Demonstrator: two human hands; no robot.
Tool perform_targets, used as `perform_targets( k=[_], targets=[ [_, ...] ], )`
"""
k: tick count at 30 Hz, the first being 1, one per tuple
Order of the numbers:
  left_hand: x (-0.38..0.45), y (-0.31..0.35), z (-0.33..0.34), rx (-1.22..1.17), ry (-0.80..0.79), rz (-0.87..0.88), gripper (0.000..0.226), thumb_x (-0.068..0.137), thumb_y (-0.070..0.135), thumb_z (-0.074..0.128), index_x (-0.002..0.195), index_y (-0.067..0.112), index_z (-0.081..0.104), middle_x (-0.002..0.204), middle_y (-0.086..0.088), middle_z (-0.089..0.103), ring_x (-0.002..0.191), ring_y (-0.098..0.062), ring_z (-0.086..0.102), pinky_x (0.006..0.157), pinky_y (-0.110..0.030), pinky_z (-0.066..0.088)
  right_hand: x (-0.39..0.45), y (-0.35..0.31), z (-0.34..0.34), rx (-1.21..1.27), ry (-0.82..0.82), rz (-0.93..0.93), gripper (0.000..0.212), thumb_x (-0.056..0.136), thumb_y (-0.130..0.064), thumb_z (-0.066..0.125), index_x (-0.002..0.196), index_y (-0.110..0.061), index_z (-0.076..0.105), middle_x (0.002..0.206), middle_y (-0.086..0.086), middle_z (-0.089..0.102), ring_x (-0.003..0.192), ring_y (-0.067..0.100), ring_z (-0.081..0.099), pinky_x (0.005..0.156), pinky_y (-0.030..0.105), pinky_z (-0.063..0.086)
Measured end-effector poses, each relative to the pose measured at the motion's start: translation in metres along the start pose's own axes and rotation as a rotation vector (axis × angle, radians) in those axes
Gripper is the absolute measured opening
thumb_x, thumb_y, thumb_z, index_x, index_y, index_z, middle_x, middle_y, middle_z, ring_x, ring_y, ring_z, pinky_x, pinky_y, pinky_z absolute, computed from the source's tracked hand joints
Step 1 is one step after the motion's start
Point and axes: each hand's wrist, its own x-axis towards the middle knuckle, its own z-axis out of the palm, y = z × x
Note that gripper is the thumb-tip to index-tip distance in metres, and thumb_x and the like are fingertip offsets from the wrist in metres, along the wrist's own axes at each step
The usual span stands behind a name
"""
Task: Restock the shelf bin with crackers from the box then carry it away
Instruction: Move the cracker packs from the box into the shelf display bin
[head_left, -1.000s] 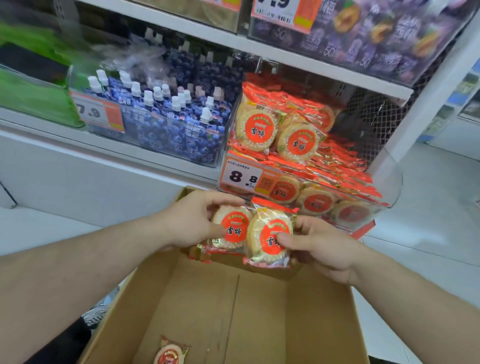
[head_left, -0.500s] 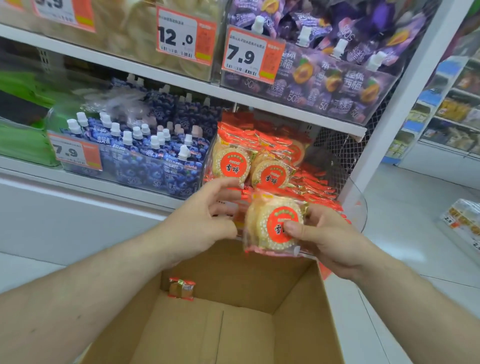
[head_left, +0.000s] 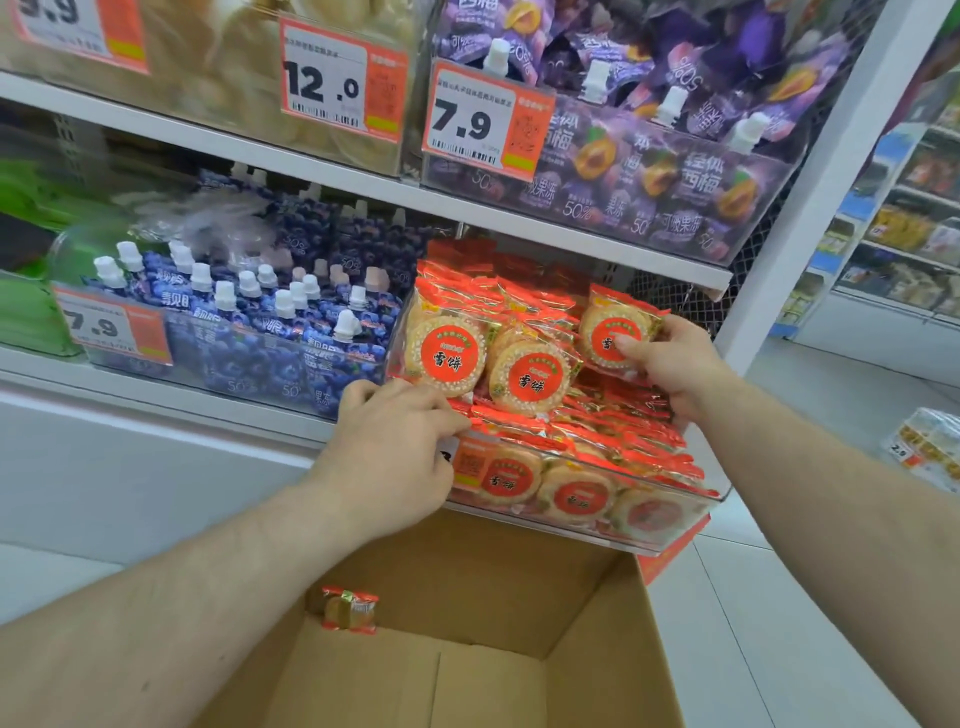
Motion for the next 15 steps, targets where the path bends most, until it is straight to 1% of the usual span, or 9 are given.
perform_targets(
  k=[3, 5, 7, 9, 11, 13, 15],
  targets=[
    [0.000, 0.000, 0.005, -0.035, 0.054, 0.003, 0.041, 0.080, 0.028, 0.047, 0.115, 0.031, 0.069, 0.108, 0.014, 0.061, 0.109, -0.014, 0.050, 0.089, -0.032, 0.016, 0.018, 0.004, 0.014, -0.046, 0.017, -0.007, 0.049, 0.082, -0.016, 0.076, 0.126, -0.008, 0.057, 0.110, 0.007, 0.068, 0.087, 0.018, 0.068, 0.060, 0.026, 0.053],
    [-0.001, -0.001, 0.007, -0.041, 0.062, 0.003, 0.042, 0.076, 0.027, 0.047, 0.110, 0.029, 0.071, 0.103, 0.013, 0.063, 0.104, -0.016, 0.053, 0.087, -0.032, 0.017, 0.025, 0.009, 0.021, -0.096, 0.075, -0.009, 0.049, 0.080, -0.021, 0.079, 0.123, -0.008, 0.059, 0.107, 0.006, 0.069, 0.088, 0.019, 0.068, 0.071, 0.033, 0.057],
    [-0.001, -0.002, 0.007, -0.027, 0.049, 0.006, 0.042, 0.078, 0.027, 0.048, 0.113, 0.030, 0.069, 0.106, 0.014, 0.061, 0.106, -0.014, 0.051, 0.089, -0.031, 0.016, 0.029, 0.014, 0.029, -0.207, 0.142, -0.026, 0.044, 0.078, -0.029, 0.080, 0.114, -0.010, 0.063, 0.097, 0.005, 0.070, 0.081, 0.019, 0.068, 0.079, 0.039, 0.057],
    [-0.001, -0.002, 0.006, -0.026, 0.038, 0.013, 0.042, 0.081, 0.026, 0.049, 0.119, 0.032, 0.066, 0.110, 0.016, 0.059, 0.109, -0.011, 0.048, 0.093, -0.030, 0.015, 0.028, 0.016, 0.038, -0.339, 0.160, -0.044, 0.032, 0.080, -0.035, 0.076, 0.099, -0.012, 0.064, 0.089, 0.006, 0.069, 0.080, 0.023, 0.067, 0.080, 0.042, 0.056],
    [-0.002, -0.002, 0.005, -0.037, 0.030, 0.011, 0.041, 0.084, 0.024, 0.052, 0.123, 0.033, 0.063, 0.114, 0.017, 0.056, 0.112, -0.009, 0.045, 0.096, -0.030, 0.013, 0.027, 0.017, 0.045, -0.408, 0.143, -0.052, 0.027, 0.084, -0.036, 0.072, 0.091, -0.013, 0.060, 0.091, 0.007, 0.069, 0.087, 0.027, 0.067, 0.082, 0.043, 0.055],
    [-0.003, -0.001, 0.004, -0.049, 0.025, 0.004, 0.041, 0.086, 0.022, 0.055, 0.125, 0.034, 0.062, 0.116, 0.019, 0.055, 0.115, -0.008, 0.043, 0.098, -0.029, 0.011, 0.026, 0.016, 0.049, -0.449, 0.121, -0.045, 0.025, 0.088, -0.034, 0.068, 0.096, -0.012, 0.060, 0.097, 0.008, 0.067, 0.092, 0.028, 0.064, 0.084, 0.041, 0.053],
    [-0.002, 0.001, 0.003, -0.050, 0.027, 0.001, 0.041, 0.087, 0.023, 0.054, 0.127, 0.035, 0.060, 0.119, 0.019, 0.054, 0.117, -0.007, 0.041, 0.098, -0.028, 0.010, 0.028, 0.015, 0.049, -0.468, 0.088, -0.031, 0.029, 0.090, -0.033, 0.065, 0.107, -0.009, 0.061, 0.101, 0.008, 0.065, 0.094, 0.028, 0.062, 0.085, 0.040, 0.052]
  ],
)
